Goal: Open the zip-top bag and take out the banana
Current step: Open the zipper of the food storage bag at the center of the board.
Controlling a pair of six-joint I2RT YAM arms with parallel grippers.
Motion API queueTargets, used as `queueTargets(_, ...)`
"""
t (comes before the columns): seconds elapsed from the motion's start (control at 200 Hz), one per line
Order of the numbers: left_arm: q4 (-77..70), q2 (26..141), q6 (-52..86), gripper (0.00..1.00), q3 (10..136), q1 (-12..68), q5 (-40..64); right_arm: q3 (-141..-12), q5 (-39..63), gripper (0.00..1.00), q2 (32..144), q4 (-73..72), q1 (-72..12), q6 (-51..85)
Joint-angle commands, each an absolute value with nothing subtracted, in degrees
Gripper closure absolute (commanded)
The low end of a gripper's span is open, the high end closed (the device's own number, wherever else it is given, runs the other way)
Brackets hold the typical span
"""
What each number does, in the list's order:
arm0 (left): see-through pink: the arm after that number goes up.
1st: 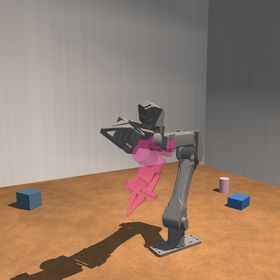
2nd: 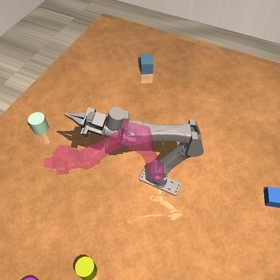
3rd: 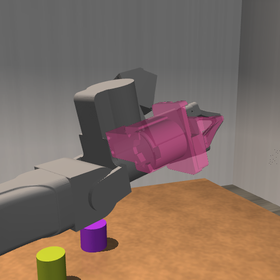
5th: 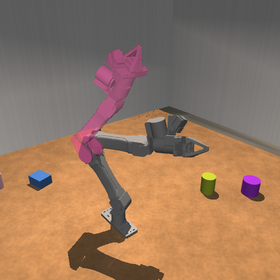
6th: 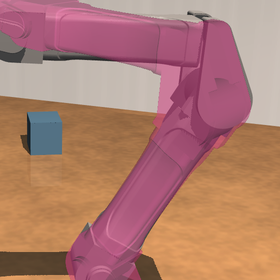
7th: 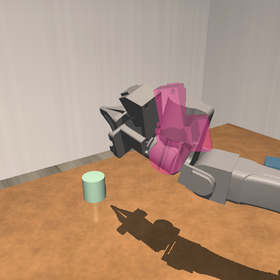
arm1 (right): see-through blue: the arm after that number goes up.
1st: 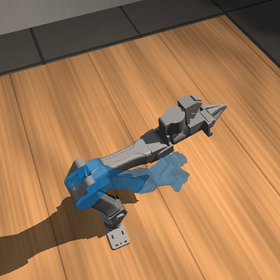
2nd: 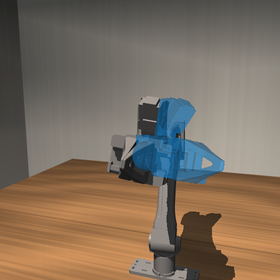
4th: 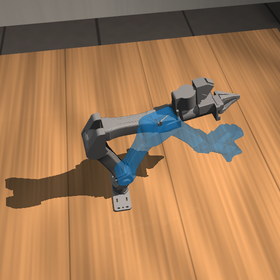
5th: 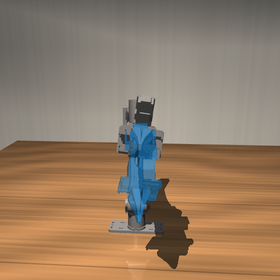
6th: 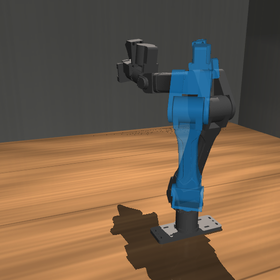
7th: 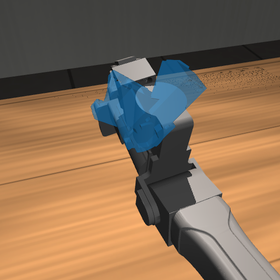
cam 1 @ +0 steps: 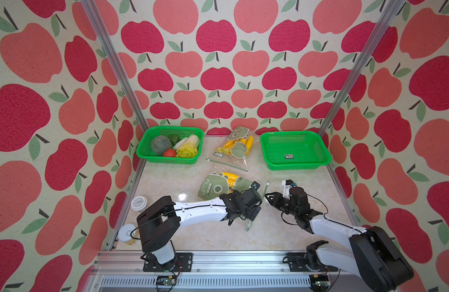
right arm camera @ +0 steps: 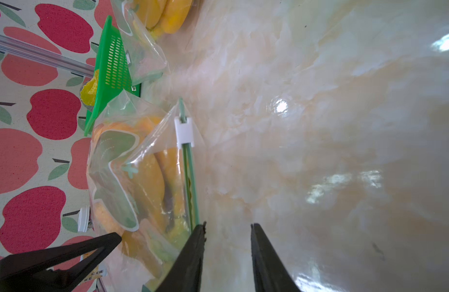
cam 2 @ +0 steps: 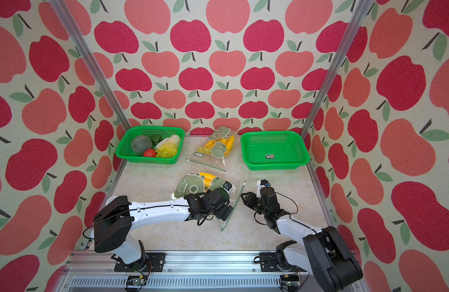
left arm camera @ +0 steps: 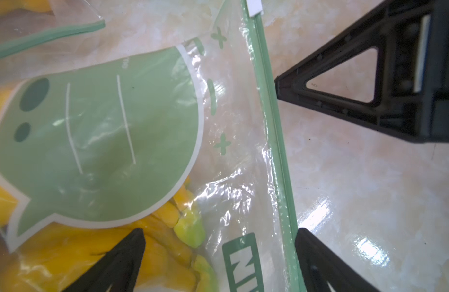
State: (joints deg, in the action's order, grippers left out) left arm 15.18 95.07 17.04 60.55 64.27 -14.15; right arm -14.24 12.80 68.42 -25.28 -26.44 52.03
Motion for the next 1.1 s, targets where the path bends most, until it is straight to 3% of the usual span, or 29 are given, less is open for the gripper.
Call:
queueTargets(0.0, 15.3, 95.0, 17.8, 0.04, 59.7, 63.9, -13.9, -15.5, 13.0, 0.65, 69.5, -28.0, -27.5, 50.4)
queueTargets(0.535, 14.5, 95.8, 17.8, 0.04, 59.5, 63.8, -12.5, -18.1, 12.6, 0.65, 74.7, -30.9, -30.2, 50.4)
queueTargets(1.095, 17.5, 96.7, 18.1, 0.03, 62.2, 64.5, -17.4, -21.5, 9.9, 0.9, 70.1, -27.2, -36.8, 51.2)
